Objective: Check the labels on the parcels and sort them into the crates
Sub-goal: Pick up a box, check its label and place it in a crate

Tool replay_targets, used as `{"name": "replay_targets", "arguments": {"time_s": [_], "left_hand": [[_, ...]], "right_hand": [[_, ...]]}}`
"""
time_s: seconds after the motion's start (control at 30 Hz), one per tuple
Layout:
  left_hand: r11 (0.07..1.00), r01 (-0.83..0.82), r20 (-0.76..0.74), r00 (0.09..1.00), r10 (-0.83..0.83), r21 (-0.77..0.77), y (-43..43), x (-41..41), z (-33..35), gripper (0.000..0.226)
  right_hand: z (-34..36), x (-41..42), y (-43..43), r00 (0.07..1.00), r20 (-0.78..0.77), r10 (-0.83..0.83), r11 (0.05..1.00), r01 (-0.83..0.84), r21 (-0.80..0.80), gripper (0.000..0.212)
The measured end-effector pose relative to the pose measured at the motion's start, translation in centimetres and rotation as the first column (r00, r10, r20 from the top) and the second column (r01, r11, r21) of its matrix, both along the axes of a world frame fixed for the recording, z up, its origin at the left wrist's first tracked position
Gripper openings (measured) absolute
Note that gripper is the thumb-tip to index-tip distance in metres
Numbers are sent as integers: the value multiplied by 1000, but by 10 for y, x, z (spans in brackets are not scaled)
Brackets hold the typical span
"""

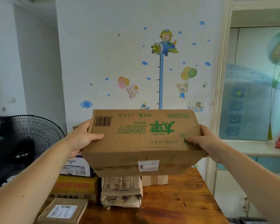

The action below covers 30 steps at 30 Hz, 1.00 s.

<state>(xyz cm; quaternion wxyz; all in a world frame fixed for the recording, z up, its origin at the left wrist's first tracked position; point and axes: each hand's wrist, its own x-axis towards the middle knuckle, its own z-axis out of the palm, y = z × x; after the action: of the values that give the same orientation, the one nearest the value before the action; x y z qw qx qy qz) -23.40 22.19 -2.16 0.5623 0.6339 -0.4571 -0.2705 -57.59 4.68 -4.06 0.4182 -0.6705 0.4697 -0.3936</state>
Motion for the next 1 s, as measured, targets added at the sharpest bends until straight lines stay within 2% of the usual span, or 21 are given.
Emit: {"name": "replay_targets", "arguments": {"time_s": [0.17,0.3,0.4,0.53,0.8,1.0], "left_hand": [[1000,27,-121,992,-28,-9,1,1,-4,43],[995,23,-238,970,-46,-101,0,-1,-3,25],[987,22,-213,975,-56,-158,-1,-4,-5,26],[984,-10,-94,996,-7,-177,-6,-1,-10,42],[981,-46,-34,999,40,-189,-9,12,-19,62],[986,-43,-60,998,34,-163,-11,15,-27,51]], "right_hand": [[4,-3,-2,992,105,-66,997,70,-36,75],[4,-4,-5,980,188,-67,997,73,-24,61],[-3,-3,-7,967,248,-59,998,62,-7,56],[-12,1,-8,954,293,-58,998,64,-10,56],[2,10,-3,969,235,-75,985,109,-137,60],[10,11,1,974,227,15,999,-5,-41,73]]}}
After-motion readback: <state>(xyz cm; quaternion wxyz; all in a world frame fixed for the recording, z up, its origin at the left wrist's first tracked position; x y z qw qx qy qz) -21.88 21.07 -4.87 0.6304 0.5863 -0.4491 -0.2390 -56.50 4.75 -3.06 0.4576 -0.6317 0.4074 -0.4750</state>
